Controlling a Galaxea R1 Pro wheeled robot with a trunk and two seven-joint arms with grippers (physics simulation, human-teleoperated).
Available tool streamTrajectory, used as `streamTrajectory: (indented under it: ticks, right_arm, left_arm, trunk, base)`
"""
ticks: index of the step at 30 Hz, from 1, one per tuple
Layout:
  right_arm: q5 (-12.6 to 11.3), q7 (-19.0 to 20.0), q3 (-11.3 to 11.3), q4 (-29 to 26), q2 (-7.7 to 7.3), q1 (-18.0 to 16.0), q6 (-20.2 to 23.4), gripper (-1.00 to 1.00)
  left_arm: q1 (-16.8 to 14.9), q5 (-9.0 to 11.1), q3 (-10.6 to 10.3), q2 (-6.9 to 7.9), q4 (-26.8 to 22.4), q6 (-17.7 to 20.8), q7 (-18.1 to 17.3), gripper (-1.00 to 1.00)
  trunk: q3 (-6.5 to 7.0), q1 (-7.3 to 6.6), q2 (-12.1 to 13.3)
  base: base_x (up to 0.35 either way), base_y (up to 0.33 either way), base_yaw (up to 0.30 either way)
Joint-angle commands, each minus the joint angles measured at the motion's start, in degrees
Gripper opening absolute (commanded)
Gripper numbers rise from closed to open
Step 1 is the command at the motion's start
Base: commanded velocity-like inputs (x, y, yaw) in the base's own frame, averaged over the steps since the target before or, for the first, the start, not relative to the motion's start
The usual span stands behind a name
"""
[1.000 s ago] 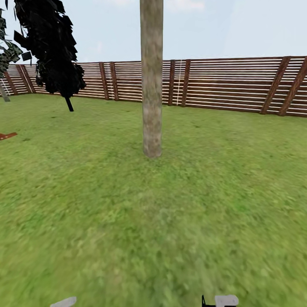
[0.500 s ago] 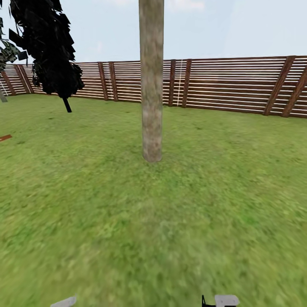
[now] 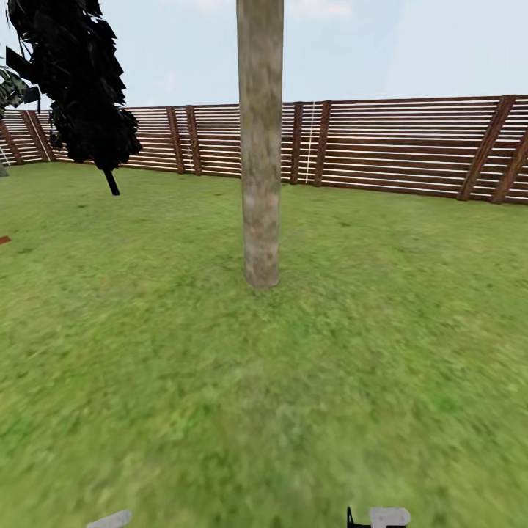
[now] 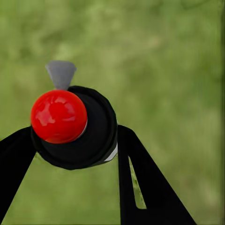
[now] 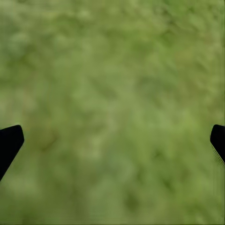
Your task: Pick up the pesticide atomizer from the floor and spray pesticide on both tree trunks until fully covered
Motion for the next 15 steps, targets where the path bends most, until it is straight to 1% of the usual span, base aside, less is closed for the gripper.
streamTrajectory:
  ticks: [1, 15]
  right_arm:
    - [0.6, -0.4, -0.3, 0.0, 0.02, 0.0, -0.1, 1.00]
    - [0.6, -0.4, -0.3, 0.1, 0.02, 0.0, -0.1, 1.00]
  left_arm:
    - [0.0, 0.4, -0.5, 0.01, 0.0, -0.2, 0.2, -1.00]
    - [0.0, 0.4, -0.4, 0.05, 0.0, -0.2, 0.2, -1.00]
  trunk:
    - [-0.05, 0.03, 0.0]
    - [-0.05, 0.03, 0.0]
  base:
    - [0.339, 0.000, 0.000]
    - [0.339, 0.000, 0.000]
